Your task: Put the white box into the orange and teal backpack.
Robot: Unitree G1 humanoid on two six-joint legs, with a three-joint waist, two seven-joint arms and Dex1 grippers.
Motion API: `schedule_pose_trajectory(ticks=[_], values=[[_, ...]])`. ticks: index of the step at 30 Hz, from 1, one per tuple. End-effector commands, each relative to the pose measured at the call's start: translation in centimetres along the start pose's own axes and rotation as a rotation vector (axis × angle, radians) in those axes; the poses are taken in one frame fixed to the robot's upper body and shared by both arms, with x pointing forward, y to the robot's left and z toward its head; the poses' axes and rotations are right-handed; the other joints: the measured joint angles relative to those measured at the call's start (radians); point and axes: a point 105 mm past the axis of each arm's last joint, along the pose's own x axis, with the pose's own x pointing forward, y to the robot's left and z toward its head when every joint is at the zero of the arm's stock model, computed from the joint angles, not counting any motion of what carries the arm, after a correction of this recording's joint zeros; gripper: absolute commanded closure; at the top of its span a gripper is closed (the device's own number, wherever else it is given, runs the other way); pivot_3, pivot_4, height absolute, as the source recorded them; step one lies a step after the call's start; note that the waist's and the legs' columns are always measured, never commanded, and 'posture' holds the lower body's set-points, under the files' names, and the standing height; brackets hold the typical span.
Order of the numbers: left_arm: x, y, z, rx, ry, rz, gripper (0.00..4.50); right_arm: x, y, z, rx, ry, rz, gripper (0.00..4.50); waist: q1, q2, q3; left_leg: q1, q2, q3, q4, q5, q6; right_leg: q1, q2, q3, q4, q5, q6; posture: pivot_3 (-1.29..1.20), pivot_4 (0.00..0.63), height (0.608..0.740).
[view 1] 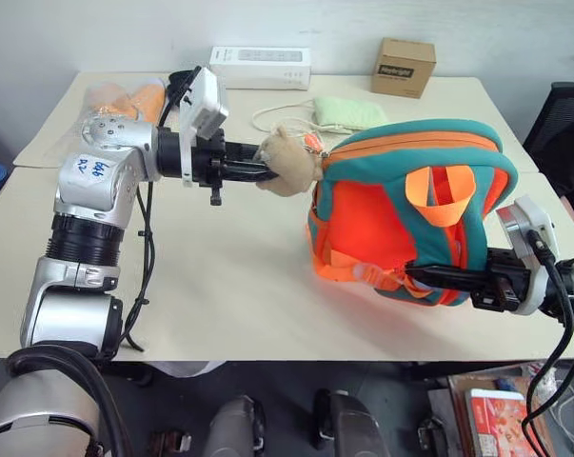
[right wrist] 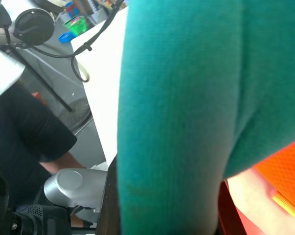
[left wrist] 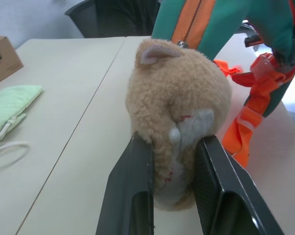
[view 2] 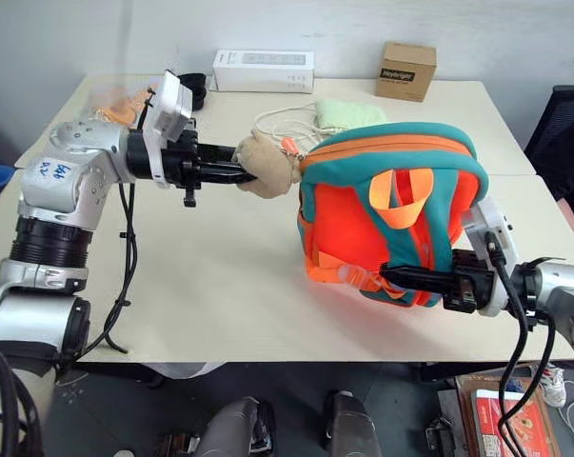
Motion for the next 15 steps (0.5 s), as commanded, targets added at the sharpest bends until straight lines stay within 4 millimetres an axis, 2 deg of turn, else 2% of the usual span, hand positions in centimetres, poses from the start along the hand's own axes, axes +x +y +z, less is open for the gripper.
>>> schedule_pose_trajectory(ticks=[1, 3, 8, 11, 15], values=[[-0.3, -1.4, -5.7, 0.144, 0.282, -0.04, 3.76, -0.5, 0.2, 1.4, -0.036, -0.059, -0.008, 4.5, -0.009, 0.001, 0.0, 0.001, 0.0, 0.0, 0.0, 0.0, 0.0, 0.0, 0.0, 0.0, 0.0, 0.0, 0.0, 0.0, 0.15, 0.74], [0.2, -1.6, -7.7, 0.201, 0.358, -0.043, 3.76, -0.3, 0.5, 1.6, -0.043, -0.059, 0.002, 4.5, -0.009, 0.001, 0.0, 0.001, 0.0, 0.0, 0.0, 0.0, -0.001, 0.0, 0.0, 0.0, 0.001, 0.0, 0.0, 0.0, 0.15, 0.74], [2.3, -0.2, -9.7, 0.386, 0.456, -0.001, 3.76, 0.0, 1.1, 2.1, -0.061, -0.052, 0.032, 4.5, 0.002, 0.0, 0.0, 0.0, 0.0, -0.001, 0.001, 0.0, 0.001, 0.0, -0.003, 0.0, 0.0, 0.0, 0.0, 0.0, 0.15, 0.74], [4.5, -0.5, -10.1, 0.451, 0.429, -0.025, 3.76, 0.4, 1.1, 2.5, -0.076, -0.058, 0.038, 4.5, 0.008, 0.001, 0.0, 0.0, -0.001, -0.001, 0.001, -0.001, 0.003, 0.0, -0.004, 0.0, 0.0, 0.0, 0.001, 0.0, 0.15, 0.74], [7.0, -1.4, -9.1, 0.364, 0.291, -0.026, 3.76, 1.2, 0.6, 2.6, -0.121, -0.049, 0.009, 4.5, 0.011, 0.0, 0.0, -0.001, -0.001, 0.0, 0.001, -0.001, 0.003, 0.0, -0.004, 0.0, 0.0, 0.0, 0.001, 0.0, 0.15, 0.74]])
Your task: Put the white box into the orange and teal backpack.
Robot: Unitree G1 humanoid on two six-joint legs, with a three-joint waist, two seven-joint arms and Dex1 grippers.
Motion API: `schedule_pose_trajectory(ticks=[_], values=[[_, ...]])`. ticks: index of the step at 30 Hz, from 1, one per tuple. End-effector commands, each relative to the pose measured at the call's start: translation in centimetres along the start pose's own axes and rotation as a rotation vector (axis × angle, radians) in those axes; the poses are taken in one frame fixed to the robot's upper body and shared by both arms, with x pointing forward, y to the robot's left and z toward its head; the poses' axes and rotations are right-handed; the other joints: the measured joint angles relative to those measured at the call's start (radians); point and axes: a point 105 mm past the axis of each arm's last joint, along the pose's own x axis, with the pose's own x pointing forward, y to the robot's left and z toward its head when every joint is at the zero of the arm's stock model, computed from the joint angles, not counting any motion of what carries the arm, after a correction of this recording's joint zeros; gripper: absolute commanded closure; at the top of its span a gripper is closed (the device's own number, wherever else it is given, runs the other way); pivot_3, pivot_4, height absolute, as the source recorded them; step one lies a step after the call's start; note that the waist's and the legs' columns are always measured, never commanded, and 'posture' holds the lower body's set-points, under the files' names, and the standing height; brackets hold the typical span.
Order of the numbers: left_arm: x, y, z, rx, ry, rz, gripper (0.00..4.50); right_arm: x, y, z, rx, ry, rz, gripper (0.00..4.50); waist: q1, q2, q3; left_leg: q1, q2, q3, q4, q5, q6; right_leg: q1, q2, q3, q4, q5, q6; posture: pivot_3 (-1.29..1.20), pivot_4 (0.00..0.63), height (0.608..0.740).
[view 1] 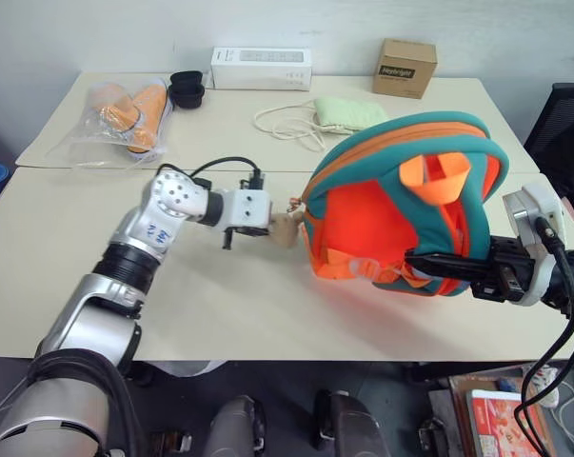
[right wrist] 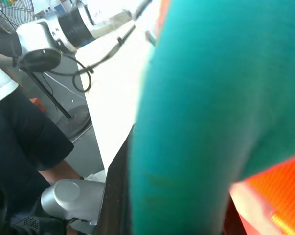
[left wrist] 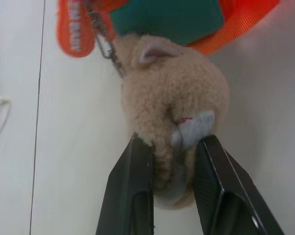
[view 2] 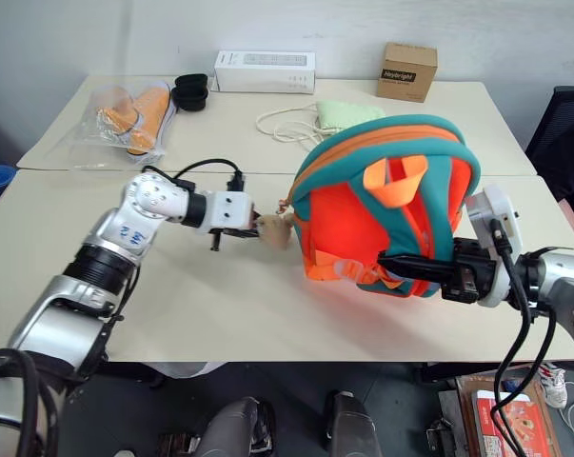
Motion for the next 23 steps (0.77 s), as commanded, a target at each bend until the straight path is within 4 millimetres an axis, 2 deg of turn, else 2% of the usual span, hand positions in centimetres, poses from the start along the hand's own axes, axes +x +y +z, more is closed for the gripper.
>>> schedule_pose_trajectory(ticks=[1, 2, 3, 6, 9, 12, 13, 15, 16, 18, 20, 23], values=[[0.5, 0.1, 1.2, -0.085, -0.087, 0.018, 3.76, 0.8, 0.0, 0.3, -0.077, 0.015, -0.015, 4.5, 0.0, 0.0, 0.0, 0.0, 0.0, 0.0, 0.0, 0.0, 0.0, 0.0, 0.0, 0.0, 0.0, 0.0, 0.0, 0.0, 0.15, 0.74], [0.2, 0.2, 1.5, -0.13, -0.121, 0.023, 3.76, 1.0, -0.2, 0.1, -0.099, 0.038, -0.031, 4.5, 0.0, 0.0, 0.0, 0.0, 0.0, 0.0, 0.0, 0.0, 0.0, 0.0, 0.0, 0.0, 0.0, 0.0, 0.0, 0.0, 0.15, 0.74], [-0.1, 0.3, 1.8, -0.171, -0.148, 0.026, 3.11, 1.1, -0.4, 0.0, -0.111, 0.052, -0.043, 4.17, -0.001, 0.0, 0.0, 0.0, 0.0, 0.0, 0.0, 0.0, 0.0, 0.0, 0.0, 0.0, 0.001, 0.0, 0.0, 0.0, 0.15, 0.74], [-2.7, -0.3, 2.0, -0.311, -0.227, 0.0, 2.26, 0.1, -1.0, -0.5, -0.11, 0.11, -0.082, 3.19, -0.003, 0.0, 0.0, 0.0, 0.0, 0.0, 0.0, 0.0, 0.0, 0.0, 0.001, 0.0, 0.001, 0.0, 0.0, 0.0, 0.15, 0.74], [-6.5, -2.6, 1.4, -0.425, -0.268, -0.063, 1.34, -2.7, -1.7, -0.3, -0.107, 0.174, -0.148, 2.13, -0.012, 0.0, 0.0, -0.001, 0.001, 0.0, 0.0, 0.0, 0.0, -0.001, 0.002, 0.0, 0.001, 0.0, 0.0, 0.0, 0.15, 0.74], [-8.8, -4.0, 1.1, -0.496, -0.265, -0.087, 0.41, -4.8, -1.9, 0.2, -0.107, 0.214, -0.184, 1.16, -0.02, 0.0, 0.0, 0.0, 0.001, 0.0, 0.0, 0.001, -0.001, 0.0, 0.002, 0.0, 0.001, 0.0, 0.0, 0.0, 0.15, 0.74], [-10.9, -4.7, 0.0, -0.53, -0.224, -0.075, 0.14, -6.6, -2.0, 0.8, -0.108, 0.238, -0.221, 0.85, -0.022, 0.0, 0.0, 0.0, 0.001, 0.0, 0.0, 0.001, -0.001, 0.0, 0.001, 0.0, 0.001, 0.0, 0.0, 0.0, 0.15, 0.74], [-14.2, -5.1, -0.9, -0.589, -0.169, -0.031, 0.0, -9.5, -2.2, 1.9, -0.127, 0.276, -0.286, 0.2, -0.023, 0.001, 0.0, 0.001, 0.001, 0.0, 0.0, 0.001, 0.0, 0.0, 0.001, 0.0, 0.001, 0.0, 0.0, 0.0, 0.15, 0.74], [-16.6, -4.7, -0.8, -0.633, -0.173, 0.021, 0.0, -11.2, -2.3, 2.5, -0.143, 0.296, -0.33, 0.05, -0.023, 0.0, 0.0, 0.001, 0.001, 0.0, 0.0, 0.001, -0.001, 0.0, 0.002, 0.0, 0.0, 0.0, 0.0, 0.0, 0.15, 0.74], [-19.4, -3.6, 0.0, -0.686, -0.215, 0.108, 0.0, -13.0, -2.3, 3.0, -0.138, 0.31, -0.372, 0.05, -0.023, 0.0, 0.0, 0.0, 0.001, 0.0, 0.0, 0.001, -0.001, 0.0, 0.002, 0.0, 0.0, 0.0, 0.0, 0.0, 0.15, 0.74], [-20.9, -2.7, 0.9, -0.699, -0.257, 0.185, 0.0, -13.7, -2.1, 3.2, -0.124, 0.297, -0.374, 0.05, -0.021, 0.0, 0.0, 0.001, 0.002, 0.0, 0.0, 0.0, -0.001, 0.0, 0.002, 0.0, -0.001, 0.0, 0.0, 0.0, 0.15, 0.74], [-21.3, -2.2, 1.7, -0.678, -0.288, 0.248, 0.0, -13.8, -2.4, 3.5, -0.121, 0.25, -0.38, 0.05, -0.021, 0.001, 0.0, 0.002, 0.001, -0.002, 0.0, 0.0, -0.002, 0.003, 0.0, 0.004, -0.001, 0.0, 0.0, 0.0, 0.15, 0.74]])
